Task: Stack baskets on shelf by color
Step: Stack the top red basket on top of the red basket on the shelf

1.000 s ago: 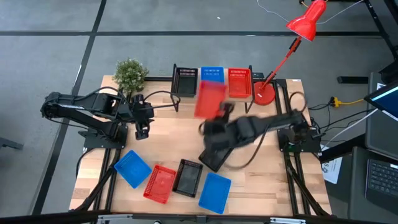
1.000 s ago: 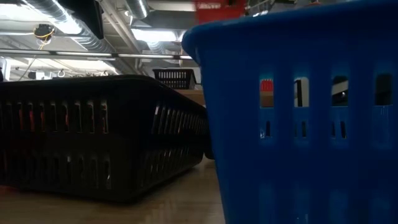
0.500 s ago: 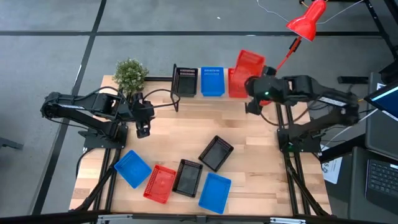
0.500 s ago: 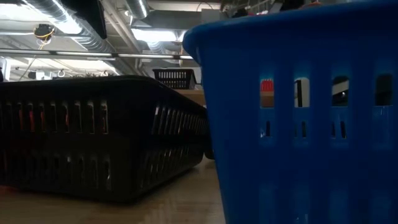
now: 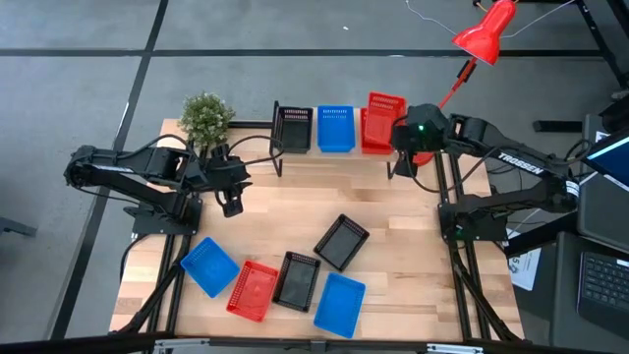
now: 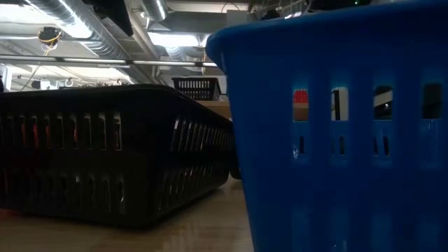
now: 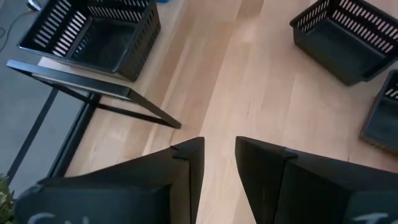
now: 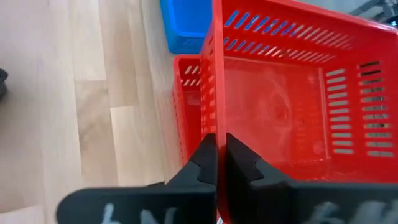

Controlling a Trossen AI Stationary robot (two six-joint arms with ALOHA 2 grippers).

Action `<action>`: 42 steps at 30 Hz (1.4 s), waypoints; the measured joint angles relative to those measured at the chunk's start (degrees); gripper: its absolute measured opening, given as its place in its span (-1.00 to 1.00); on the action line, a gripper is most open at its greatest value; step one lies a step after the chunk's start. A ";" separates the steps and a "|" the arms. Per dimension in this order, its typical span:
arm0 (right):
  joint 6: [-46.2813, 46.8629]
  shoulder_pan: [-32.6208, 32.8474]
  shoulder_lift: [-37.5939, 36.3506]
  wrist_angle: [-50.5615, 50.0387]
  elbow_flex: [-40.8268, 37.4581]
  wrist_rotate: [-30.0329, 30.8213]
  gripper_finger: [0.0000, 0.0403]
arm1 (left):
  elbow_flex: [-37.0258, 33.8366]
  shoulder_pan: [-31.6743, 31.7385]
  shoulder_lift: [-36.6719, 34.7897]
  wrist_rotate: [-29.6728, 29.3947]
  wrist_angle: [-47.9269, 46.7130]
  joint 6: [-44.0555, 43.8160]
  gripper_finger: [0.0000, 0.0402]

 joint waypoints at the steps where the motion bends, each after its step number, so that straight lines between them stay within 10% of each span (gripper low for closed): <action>1: -0.84 -0.75 -0.02 -0.01 0.00 -0.64 -1.00 | 0.00 0.00 0.00 -0.05 -0.02 0.00 -0.58; 26: -9.38 -8.29 3.68 -1.27 0.02 -7.63 -0.98 | 0.00 -0.02 0.00 -0.79 1.17 -0.55 -0.58; 42: -9.38 -8.29 3.96 -0.38 0.02 -7.52 -0.60 | 0.01 -0.02 0.00 -0.76 1.15 -0.57 -0.58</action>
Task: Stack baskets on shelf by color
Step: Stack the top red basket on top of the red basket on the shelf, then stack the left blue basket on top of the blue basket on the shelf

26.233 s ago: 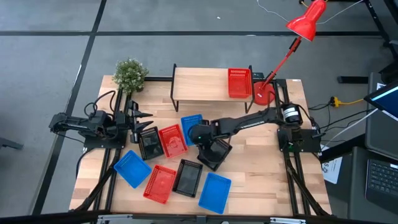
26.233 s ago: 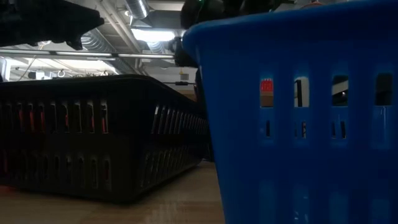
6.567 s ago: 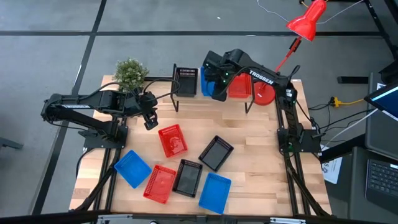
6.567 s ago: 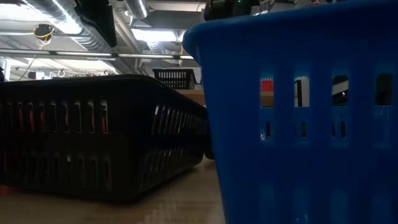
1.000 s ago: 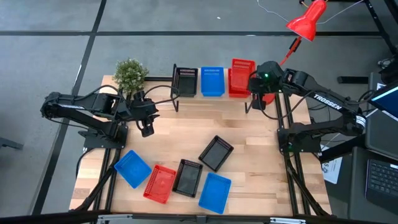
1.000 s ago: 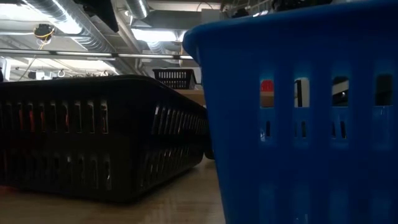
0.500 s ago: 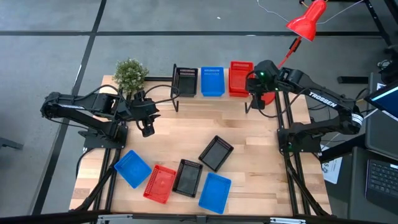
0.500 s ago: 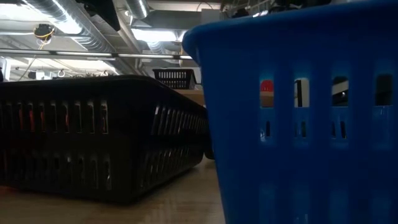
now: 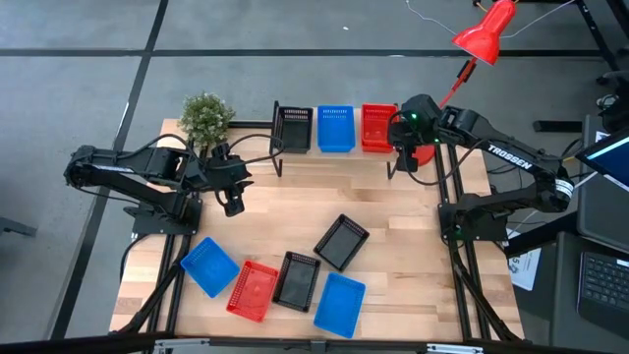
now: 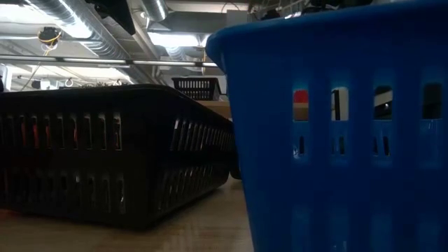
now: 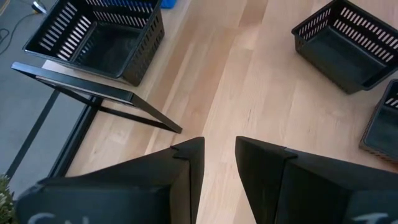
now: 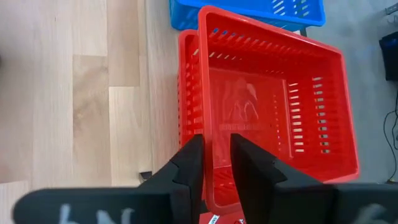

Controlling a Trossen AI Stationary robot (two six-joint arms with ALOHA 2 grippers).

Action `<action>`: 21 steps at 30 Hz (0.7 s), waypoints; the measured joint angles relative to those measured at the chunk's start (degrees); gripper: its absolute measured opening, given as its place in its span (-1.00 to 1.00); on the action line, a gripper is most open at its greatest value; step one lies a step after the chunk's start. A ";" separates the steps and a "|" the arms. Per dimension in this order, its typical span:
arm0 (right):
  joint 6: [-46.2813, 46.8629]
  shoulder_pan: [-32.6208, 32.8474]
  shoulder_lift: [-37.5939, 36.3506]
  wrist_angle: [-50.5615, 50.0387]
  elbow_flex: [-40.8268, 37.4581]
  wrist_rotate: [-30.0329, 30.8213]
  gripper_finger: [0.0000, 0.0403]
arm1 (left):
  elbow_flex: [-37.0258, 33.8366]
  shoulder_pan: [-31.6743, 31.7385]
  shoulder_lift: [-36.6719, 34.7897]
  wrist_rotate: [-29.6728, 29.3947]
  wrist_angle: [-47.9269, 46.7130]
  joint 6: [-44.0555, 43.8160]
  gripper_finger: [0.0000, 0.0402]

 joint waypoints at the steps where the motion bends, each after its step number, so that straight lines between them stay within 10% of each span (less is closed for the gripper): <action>1: 0.00 0.02 0.00 -0.01 0.00 -0.02 -0.60 | -0.01 0.00 0.00 0.00 0.00 0.00 -0.58; 16: 9.01 3.47 -0.09 -5.88 11.10 -0.73 -0.59 | -0.02 0.00 0.00 0.32 -0.02 -0.83 -0.58; 21: 18.91 5.49 -0.05 -7.90 11.26 -8.56 -0.59 | 0.00 -3.15 1.68 8.68 -0.66 -5.83 -0.58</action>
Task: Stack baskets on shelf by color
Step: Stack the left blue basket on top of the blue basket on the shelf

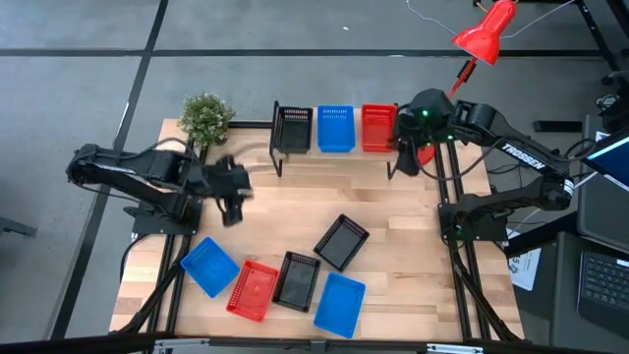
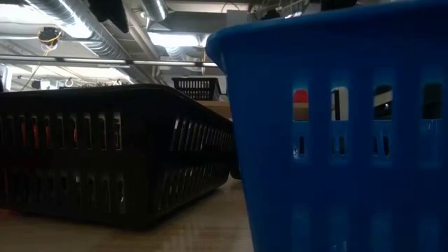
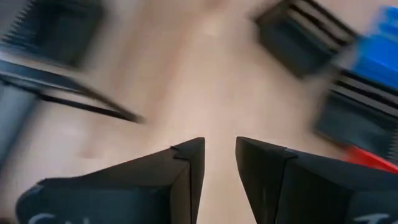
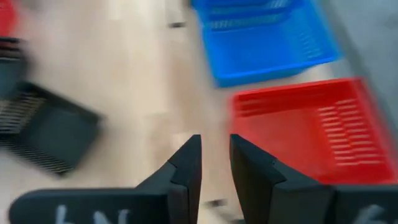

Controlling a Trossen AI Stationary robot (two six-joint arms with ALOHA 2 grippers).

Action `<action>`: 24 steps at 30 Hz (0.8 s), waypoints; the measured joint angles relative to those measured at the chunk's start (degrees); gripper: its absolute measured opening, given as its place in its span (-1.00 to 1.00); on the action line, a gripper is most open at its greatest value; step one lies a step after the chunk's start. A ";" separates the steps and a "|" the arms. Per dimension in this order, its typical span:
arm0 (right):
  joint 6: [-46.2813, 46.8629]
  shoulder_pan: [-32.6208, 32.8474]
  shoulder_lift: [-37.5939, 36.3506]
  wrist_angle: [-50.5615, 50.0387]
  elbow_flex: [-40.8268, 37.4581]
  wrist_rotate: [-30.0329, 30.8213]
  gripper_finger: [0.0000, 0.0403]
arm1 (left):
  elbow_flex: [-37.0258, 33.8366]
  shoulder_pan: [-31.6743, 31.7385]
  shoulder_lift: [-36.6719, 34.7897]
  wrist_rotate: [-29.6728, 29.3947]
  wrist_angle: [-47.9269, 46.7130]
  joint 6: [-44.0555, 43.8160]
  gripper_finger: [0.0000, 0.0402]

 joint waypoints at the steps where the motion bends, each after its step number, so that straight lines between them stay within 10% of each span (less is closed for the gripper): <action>1: 1.60 0.46 -0.02 -1.01 0.00 -2.13 -0.59 | -0.01 -1.68 0.83 2.57 -0.13 -2.83 -0.58; 12: 18.39 12.80 -0.02 -6.71 -0.98 -10.08 -0.59 | -0.01 -28.40 15.80 14.48 -9.51 -48.24 -0.58; 24: 31.20 31.90 -0.07 -3.01 -6.36 6.52 -0.59 | -1.53 -38.95 39.64 11.63 -12.53 -71.13 -0.58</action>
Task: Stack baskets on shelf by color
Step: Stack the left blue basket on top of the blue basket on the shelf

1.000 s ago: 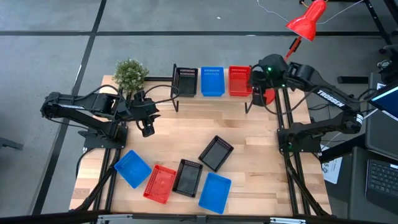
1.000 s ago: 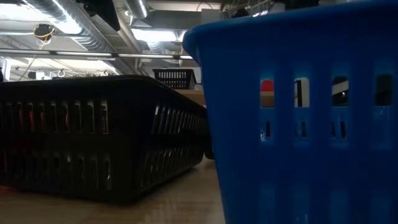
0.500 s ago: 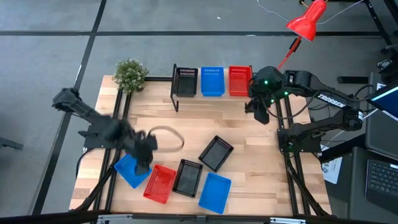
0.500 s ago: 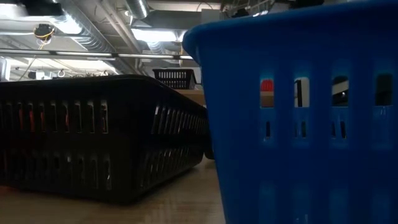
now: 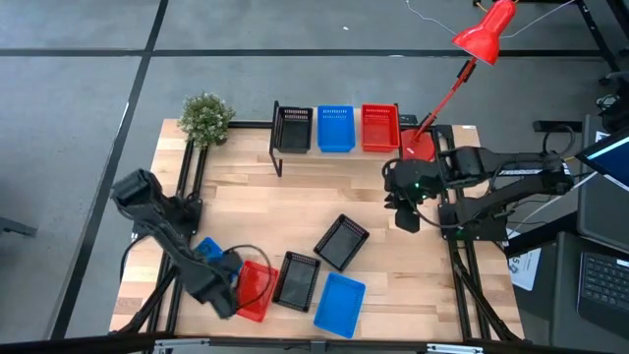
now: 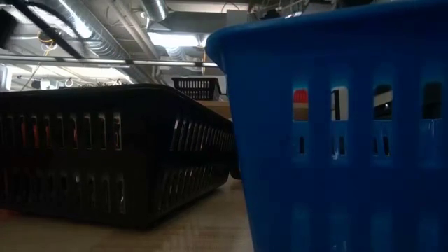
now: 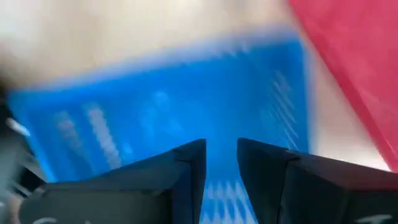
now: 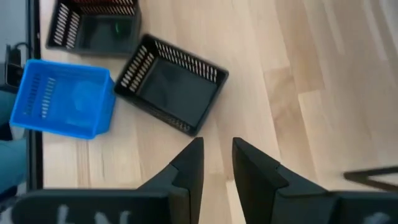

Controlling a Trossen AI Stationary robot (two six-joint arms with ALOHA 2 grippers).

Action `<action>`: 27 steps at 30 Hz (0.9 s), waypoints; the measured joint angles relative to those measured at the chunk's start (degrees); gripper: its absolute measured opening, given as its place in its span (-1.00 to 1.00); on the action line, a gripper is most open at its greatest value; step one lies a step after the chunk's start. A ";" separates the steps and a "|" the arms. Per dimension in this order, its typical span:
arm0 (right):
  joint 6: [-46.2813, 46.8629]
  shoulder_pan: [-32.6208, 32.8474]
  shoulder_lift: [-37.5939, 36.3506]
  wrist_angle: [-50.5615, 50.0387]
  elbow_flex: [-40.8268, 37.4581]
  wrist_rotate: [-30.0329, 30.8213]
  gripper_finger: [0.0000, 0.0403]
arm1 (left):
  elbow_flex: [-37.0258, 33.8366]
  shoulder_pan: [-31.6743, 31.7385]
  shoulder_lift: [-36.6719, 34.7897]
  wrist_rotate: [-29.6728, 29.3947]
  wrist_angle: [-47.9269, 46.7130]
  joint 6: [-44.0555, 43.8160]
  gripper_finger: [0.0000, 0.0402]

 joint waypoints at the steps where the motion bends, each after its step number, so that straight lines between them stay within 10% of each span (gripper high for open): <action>1: 0.38 0.82 0.00 0.70 0.00 0.60 -0.59 | 0.00 1.45 1.20 -1.74 -0.94 1.63 -0.58; 10: 2.35 6.11 -0.02 2.05 0.00 0.99 -0.59 | 0.08 26.83 5.21 -22.09 9.33 33.37 -0.58; 19: 3.05 9.32 -0.04 2.01 -0.02 1.14 -0.59 | 5.58 39.70 4.60 -18.47 39.90 62.63 -0.58; 27: 2.67 11.67 0.72 4.77 -0.48 8.33 -0.59 | 21.67 34.71 -0.32 -21.23 17.98 64.47 -0.58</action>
